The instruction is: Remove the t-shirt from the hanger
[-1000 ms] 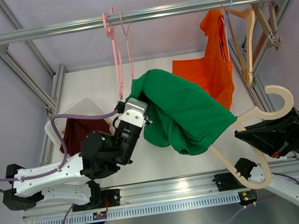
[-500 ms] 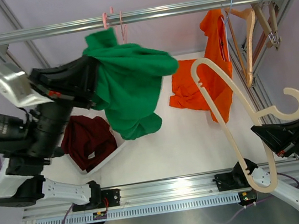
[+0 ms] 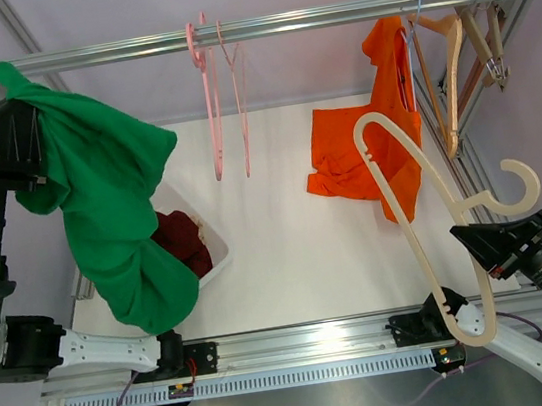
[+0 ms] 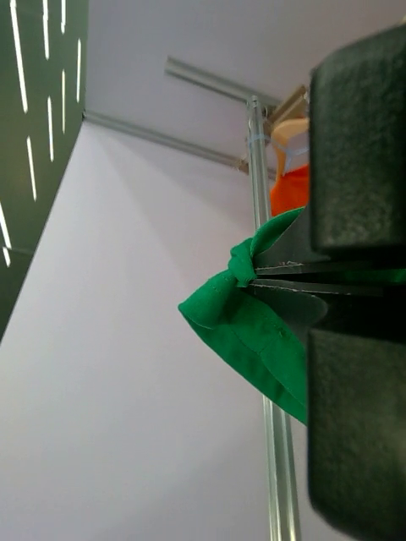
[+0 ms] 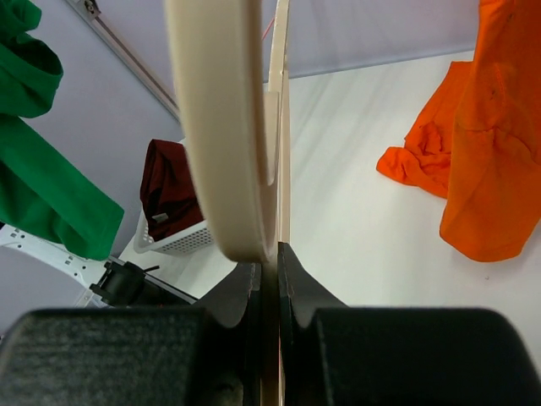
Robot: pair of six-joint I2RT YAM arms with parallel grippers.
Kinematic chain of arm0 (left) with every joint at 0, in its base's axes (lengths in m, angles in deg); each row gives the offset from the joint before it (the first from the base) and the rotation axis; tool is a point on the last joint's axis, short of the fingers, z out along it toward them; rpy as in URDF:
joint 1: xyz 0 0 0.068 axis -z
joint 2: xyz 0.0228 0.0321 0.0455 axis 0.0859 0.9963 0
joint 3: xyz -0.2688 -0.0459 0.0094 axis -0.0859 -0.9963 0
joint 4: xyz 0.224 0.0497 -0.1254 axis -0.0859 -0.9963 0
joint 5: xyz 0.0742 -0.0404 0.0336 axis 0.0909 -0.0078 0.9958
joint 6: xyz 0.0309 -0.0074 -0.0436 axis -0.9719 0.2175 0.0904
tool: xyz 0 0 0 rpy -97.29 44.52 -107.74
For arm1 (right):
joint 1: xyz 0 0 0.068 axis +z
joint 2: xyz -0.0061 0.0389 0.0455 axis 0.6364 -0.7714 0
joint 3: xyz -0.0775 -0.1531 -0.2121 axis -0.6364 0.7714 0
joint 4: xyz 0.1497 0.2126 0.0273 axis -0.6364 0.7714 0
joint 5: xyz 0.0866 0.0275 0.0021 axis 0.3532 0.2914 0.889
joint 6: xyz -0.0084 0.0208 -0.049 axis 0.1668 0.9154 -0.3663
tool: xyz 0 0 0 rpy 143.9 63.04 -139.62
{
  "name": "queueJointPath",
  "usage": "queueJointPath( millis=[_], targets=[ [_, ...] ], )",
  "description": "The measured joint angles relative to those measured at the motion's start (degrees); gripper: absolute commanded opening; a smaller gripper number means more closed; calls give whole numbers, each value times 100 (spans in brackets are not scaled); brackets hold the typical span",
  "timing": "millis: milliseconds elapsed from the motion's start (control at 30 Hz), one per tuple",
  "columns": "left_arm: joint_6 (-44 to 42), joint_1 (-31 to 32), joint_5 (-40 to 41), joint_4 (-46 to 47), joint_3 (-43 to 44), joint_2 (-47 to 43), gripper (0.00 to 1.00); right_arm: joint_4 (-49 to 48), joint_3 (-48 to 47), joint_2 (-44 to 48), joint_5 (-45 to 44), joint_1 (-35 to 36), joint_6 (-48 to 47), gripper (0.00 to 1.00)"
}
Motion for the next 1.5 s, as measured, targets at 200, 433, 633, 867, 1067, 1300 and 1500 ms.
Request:
queueJointPath(
  millis=[200, 433, 633, 867, 1067, 1300, 1500],
  targets=[
    [-1744, -35, 555, 2107, -2667, -850, 0, -321, 216, -186, 188, 0, -17, 0],
    [-2673, -678, 763, 2927, -4699, -1394, 0, -553, 354, -612, 437, 0, -13, 0],
    [-3646, -774, 1215, 4813, -6065, -2699, 0, -883, 498, -793, 619, 0, 0, 0],
    [-3856, -831, 2004, 5416, -7132, -3519, 0, -1106, 546, -1268, 726, 0, -2, 0],
    [-2675, -1729, 2131, 4214, -8166, -3484, 0, -1281, 592, -1320, 769, 0, -2, 0],
    [1604, -5342, 341, 87, -7449, -2308, 0, -1495, 704, -1252, 911, 0, -17, 0],
    [3429, -7018, -896, -1233, -7152, -1384, 0, -1486, 754, -1051, 916, 0, -114, 0]
  ],
)
